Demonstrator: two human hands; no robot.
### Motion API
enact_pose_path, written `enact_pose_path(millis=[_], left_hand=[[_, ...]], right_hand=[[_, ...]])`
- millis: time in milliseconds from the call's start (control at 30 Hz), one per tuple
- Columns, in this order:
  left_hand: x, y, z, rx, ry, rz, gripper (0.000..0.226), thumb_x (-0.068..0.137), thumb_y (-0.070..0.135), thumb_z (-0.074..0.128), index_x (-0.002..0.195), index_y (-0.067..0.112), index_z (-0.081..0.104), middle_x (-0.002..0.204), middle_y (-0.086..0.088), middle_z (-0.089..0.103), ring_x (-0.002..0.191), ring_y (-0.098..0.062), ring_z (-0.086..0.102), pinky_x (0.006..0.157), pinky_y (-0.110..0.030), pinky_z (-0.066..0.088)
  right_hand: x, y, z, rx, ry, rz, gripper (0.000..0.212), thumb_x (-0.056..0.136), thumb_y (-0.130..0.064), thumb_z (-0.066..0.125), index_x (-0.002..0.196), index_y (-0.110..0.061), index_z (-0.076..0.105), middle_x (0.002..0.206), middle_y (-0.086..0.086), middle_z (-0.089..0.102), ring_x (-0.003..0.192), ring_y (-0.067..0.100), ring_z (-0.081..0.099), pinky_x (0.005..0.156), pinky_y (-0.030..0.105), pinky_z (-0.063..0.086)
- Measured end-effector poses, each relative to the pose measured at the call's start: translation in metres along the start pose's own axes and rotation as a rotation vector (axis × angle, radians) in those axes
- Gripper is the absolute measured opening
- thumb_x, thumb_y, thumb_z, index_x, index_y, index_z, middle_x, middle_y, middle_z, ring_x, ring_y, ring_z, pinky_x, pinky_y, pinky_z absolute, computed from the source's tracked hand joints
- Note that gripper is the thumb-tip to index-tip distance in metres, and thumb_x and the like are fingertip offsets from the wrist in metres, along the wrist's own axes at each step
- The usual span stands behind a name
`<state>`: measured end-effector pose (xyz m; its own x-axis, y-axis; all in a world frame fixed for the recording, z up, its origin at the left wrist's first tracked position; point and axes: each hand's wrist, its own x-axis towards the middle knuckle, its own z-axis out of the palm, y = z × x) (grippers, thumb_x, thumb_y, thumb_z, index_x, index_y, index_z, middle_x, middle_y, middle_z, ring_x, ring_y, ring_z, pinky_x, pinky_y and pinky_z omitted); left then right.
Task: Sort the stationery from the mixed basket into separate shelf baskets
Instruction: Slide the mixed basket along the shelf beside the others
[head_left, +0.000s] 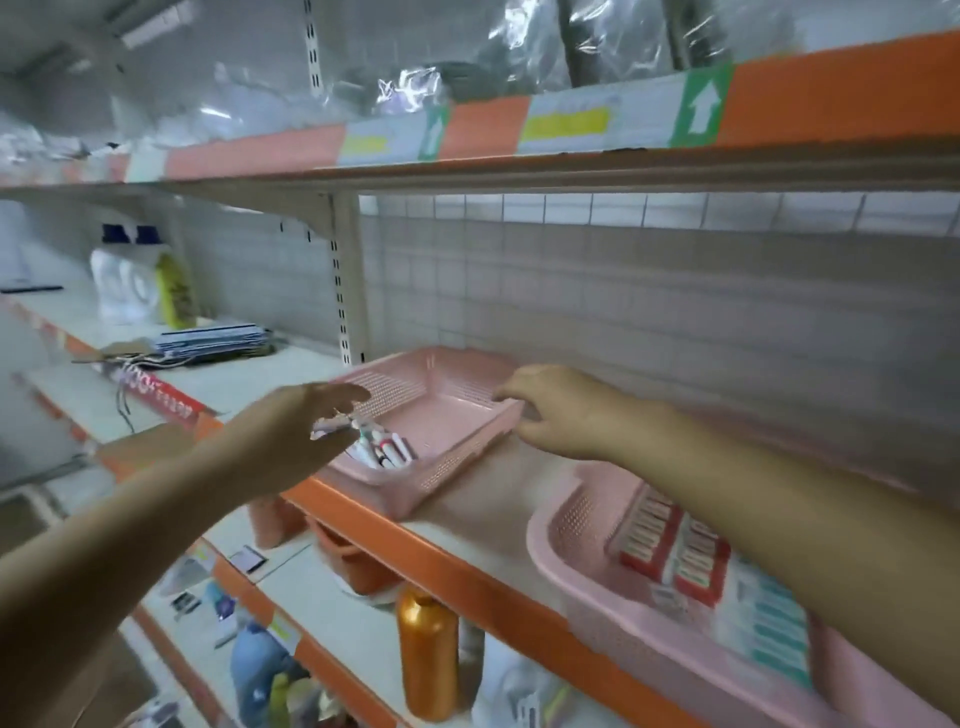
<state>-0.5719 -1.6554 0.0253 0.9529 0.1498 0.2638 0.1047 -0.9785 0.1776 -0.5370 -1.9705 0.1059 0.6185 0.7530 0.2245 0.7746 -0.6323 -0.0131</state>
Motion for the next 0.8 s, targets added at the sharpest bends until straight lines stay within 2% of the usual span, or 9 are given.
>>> enact_pose_path(millis=[100, 200, 300, 367, 433, 533, 633, 700, 800], left_hand=[[0.033, -0.05, 0.0, -0.083, -0.025, -0.049, 0.05, 0.079, 0.074, 0.043, 0.126, 0.064, 0.033, 0.114, 0.036, 0.052, 0.097, 0.015, 0.053, 0.083, -0.024, 0.053], [0.04, -0.047, -0.016, -0.06, -0.014, 0.026, 0.045, 0.081, 0.066, 0.049, 0.124, 0.058, 0.041, 0.113, 0.029, 0.058, 0.096, 0.011, 0.055, 0.085, -0.024, 0.052], [0.053, -0.032, -0.028, -0.145, -0.029, 0.147, 0.043, 0.086, 0.042, 0.058, 0.128, 0.038, 0.051, 0.121, 0.014, 0.06, 0.103, -0.005, 0.058, 0.092, -0.024, 0.045], [0.07, -0.032, -0.027, -0.129, -0.08, 0.234, 0.042, 0.088, 0.029, 0.059, 0.129, 0.025, 0.053, 0.122, 0.006, 0.06, 0.105, -0.013, 0.058, 0.092, -0.021, 0.04], [0.09, -0.037, -0.02, -0.114, -0.198, 0.31, 0.042, 0.088, 0.026, 0.061, 0.13, 0.024, 0.053, 0.124, 0.004, 0.06, 0.108, -0.012, 0.058, 0.093, -0.018, 0.039], [0.114, -0.043, -0.003, -0.011, -0.511, 0.458, 0.051, 0.086, 0.034, 0.062, 0.134, 0.028, 0.047, 0.131, 0.006, 0.053, 0.117, -0.011, 0.05, 0.101, -0.021, 0.036], [0.13, -0.046, 0.014, 0.054, -0.765, 0.592, 0.062, 0.081, 0.042, 0.067, 0.137, 0.032, 0.042, 0.136, 0.012, 0.044, 0.124, -0.011, 0.042, 0.105, -0.028, 0.034], [0.143, -0.046, 0.026, 0.009, -0.832, 0.671, 0.067, 0.076, 0.044, 0.072, 0.135, 0.032, 0.045, 0.13, 0.011, 0.049, 0.12, -0.013, 0.046, 0.103, -0.031, 0.037], [0.159, -0.043, 0.033, 0.001, -0.816, 0.76, 0.063, 0.073, 0.042, 0.075, 0.129, 0.027, 0.051, 0.115, 0.009, 0.055, 0.107, -0.012, 0.052, 0.095, -0.028, 0.042]], right_hand=[[0.045, -0.006, 0.013, -0.029, -0.072, -0.016, 0.043, 0.088, -0.018, 0.051, 0.132, -0.019, 0.051, 0.131, 0.006, 0.049, 0.124, 0.024, 0.044, 0.101, 0.035, 0.038], [0.079, -0.011, 0.027, -0.051, -0.109, -0.028, 0.043, 0.091, -0.018, 0.05, 0.134, -0.017, 0.049, 0.136, 0.004, 0.048, 0.127, 0.02, 0.041, 0.104, 0.026, 0.032], [0.106, -0.015, 0.048, -0.026, -0.12, 0.008, 0.042, 0.091, -0.019, 0.05, 0.133, -0.019, 0.05, 0.135, 0.001, 0.05, 0.123, 0.017, 0.044, 0.096, 0.022, 0.032], [0.121, -0.016, 0.065, -0.013, -0.177, 0.075, 0.041, 0.091, -0.019, 0.05, 0.132, -0.021, 0.05, 0.133, 0.002, 0.052, 0.118, 0.018, 0.049, 0.093, 0.024, 0.036], [0.135, -0.017, 0.08, 0.013, -0.249, 0.152, 0.04, 0.091, -0.022, 0.05, 0.131, -0.023, 0.051, 0.131, 0.002, 0.053, 0.113, 0.018, 0.053, 0.093, 0.028, 0.042], [0.15, -0.025, 0.096, 0.044, -0.365, 0.245, 0.04, 0.09, -0.033, 0.055, 0.13, -0.024, 0.053, 0.127, -0.003, 0.055, 0.109, 0.014, 0.053, 0.093, 0.028, 0.044], [0.155, -0.032, 0.103, 0.107, -0.505, 0.364, 0.055, 0.085, -0.048, 0.059, 0.132, -0.022, 0.051, 0.122, -0.003, 0.057, 0.102, 0.013, 0.053, 0.093, 0.029, 0.045], [0.157, -0.034, 0.105, 0.127, -0.545, 0.455, 0.061, 0.082, -0.053, 0.06, 0.132, -0.019, 0.051, 0.11, -0.005, 0.057, 0.098, 0.013, 0.053, 0.09, 0.029, 0.047], [0.162, -0.035, 0.11, 0.193, -0.534, 0.567, 0.051, 0.081, -0.051, 0.063, 0.119, -0.017, 0.061, 0.096, -0.01, 0.059, 0.092, 0.012, 0.057, 0.086, 0.029, 0.049]])
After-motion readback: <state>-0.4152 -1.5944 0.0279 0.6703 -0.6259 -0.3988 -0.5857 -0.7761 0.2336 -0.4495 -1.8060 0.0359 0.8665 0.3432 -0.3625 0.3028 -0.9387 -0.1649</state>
